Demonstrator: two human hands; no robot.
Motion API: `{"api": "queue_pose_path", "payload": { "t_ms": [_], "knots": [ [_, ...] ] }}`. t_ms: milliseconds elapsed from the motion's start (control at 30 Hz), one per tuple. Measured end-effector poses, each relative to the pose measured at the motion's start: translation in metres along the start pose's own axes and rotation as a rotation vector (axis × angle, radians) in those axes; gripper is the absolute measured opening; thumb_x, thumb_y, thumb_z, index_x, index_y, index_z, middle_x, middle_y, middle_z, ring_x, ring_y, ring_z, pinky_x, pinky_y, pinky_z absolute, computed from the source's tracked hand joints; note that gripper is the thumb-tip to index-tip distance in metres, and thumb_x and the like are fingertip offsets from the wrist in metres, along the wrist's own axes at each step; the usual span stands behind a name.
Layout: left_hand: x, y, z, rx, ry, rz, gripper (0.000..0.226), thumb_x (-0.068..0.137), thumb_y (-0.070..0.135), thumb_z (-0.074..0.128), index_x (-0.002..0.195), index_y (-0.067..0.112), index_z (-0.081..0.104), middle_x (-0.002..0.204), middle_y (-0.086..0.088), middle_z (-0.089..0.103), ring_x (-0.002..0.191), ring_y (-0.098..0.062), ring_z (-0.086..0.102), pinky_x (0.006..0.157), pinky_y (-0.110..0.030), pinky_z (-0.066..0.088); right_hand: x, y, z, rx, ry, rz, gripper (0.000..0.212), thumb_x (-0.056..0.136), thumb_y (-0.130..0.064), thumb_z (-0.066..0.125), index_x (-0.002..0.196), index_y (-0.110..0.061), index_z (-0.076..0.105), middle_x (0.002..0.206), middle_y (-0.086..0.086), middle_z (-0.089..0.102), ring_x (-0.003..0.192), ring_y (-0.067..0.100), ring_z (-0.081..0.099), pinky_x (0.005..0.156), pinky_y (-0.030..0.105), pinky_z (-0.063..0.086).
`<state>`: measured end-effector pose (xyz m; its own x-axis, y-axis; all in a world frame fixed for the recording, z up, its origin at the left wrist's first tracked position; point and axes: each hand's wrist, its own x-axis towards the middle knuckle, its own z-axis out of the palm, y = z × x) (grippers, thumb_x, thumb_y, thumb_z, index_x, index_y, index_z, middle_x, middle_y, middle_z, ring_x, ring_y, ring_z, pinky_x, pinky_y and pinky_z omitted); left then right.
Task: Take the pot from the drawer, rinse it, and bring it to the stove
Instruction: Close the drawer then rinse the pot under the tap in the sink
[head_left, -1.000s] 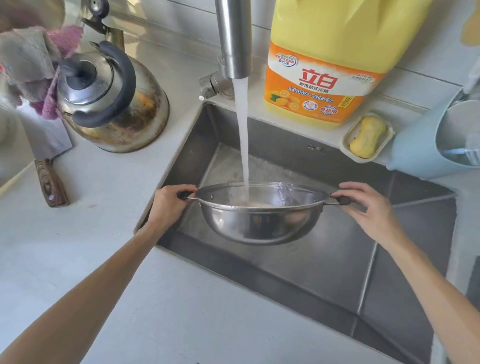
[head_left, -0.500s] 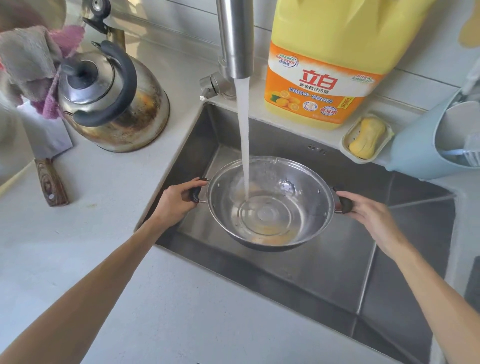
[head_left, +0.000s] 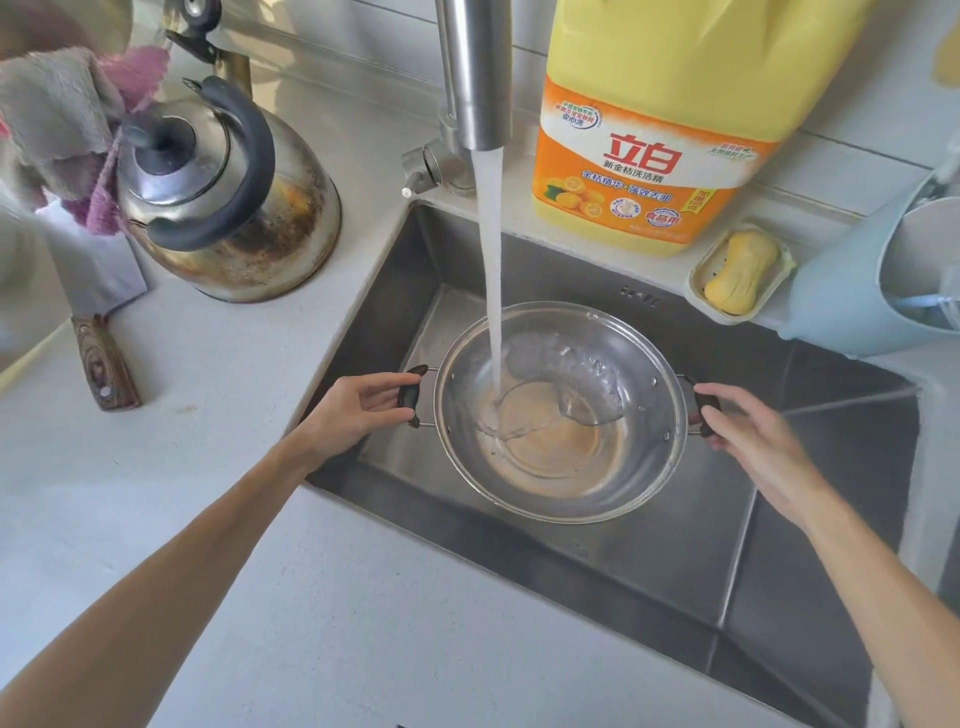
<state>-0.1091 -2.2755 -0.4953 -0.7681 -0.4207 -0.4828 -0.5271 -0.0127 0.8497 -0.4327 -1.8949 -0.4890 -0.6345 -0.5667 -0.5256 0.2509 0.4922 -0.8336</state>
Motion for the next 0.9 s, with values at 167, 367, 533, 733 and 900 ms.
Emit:
{"api": "queue_pose_path", "payload": {
  "t_ms": [167, 367, 533, 733, 900],
  "knots": [
    [0.023, -0.007, 0.005, 0.158, 0.002, -0.047, 0.045, 0.086, 0.004, 0.08, 0.129, 0.013, 0.071, 0.128, -0.004, 0.073, 0.116, -0.01, 0.071, 0.105, -0.019, 0.051, 0.007, 0.015, 0.009, -0.17, 0.012, 0.048, 0.027, 0.098, -0.017, 0.065, 0.122, -0.029, 0.064, 0.092, 0.0, 0.078, 0.076, 0.017, 0.065, 0.081, 0.026, 0.051],
    [0.052, -0.035, 0.019, 0.435, -0.04, -0.148, 0.044, 0.084, 0.009, 0.083, 0.124, 0.02, 0.068, 0.118, -0.008, 0.074, 0.106, -0.022, 0.074, 0.101, -0.033, 0.057, 0.025, 0.061, 0.031, -0.295, 0.003, 0.095, 0.032, 0.092, -0.009, 0.071, 0.117, -0.026, 0.06, 0.097, 0.016, 0.077, 0.069, 0.013, 0.071, 0.08, 0.024, 0.057],
    [0.07, -0.06, 0.02, 0.374, 0.057, -0.139, 0.044, 0.078, 0.0, 0.084, 0.112, 0.021, 0.066, 0.101, -0.008, 0.076, 0.082, -0.016, 0.075, 0.073, -0.006, 0.053, 0.041, 0.095, 0.045, -0.244, 0.053, 0.109, 0.034, 0.089, -0.006, 0.074, 0.112, -0.029, 0.064, 0.098, 0.02, 0.076, 0.078, 0.026, 0.07, 0.091, 0.041, 0.056],
    [0.086, -0.06, 0.016, 0.437, 0.066, -0.184, 0.044, 0.076, 0.0, 0.086, 0.109, 0.02, 0.065, 0.103, -0.008, 0.073, 0.078, -0.011, 0.068, 0.071, -0.004, 0.051, 0.046, 0.098, 0.047, -0.232, 0.082, 0.091, 0.034, 0.091, -0.011, 0.074, 0.108, -0.039, 0.063, 0.093, 0.009, 0.077, 0.076, 0.02, 0.072, 0.085, 0.028, 0.053],
    [0.076, -0.014, 0.019, 0.763, -0.004, -0.194, 0.038, 0.093, 0.041, 0.071, 0.128, 0.027, 0.063, 0.119, -0.002, 0.074, 0.106, -0.023, 0.071, 0.094, -0.04, 0.056, 0.045, 0.089, 0.047, -0.329, 0.053, 0.111, 0.034, 0.095, -0.013, 0.067, 0.104, -0.045, 0.062, 0.106, 0.004, 0.076, 0.092, 0.023, 0.075, 0.094, 0.038, 0.05]
  ]
}}
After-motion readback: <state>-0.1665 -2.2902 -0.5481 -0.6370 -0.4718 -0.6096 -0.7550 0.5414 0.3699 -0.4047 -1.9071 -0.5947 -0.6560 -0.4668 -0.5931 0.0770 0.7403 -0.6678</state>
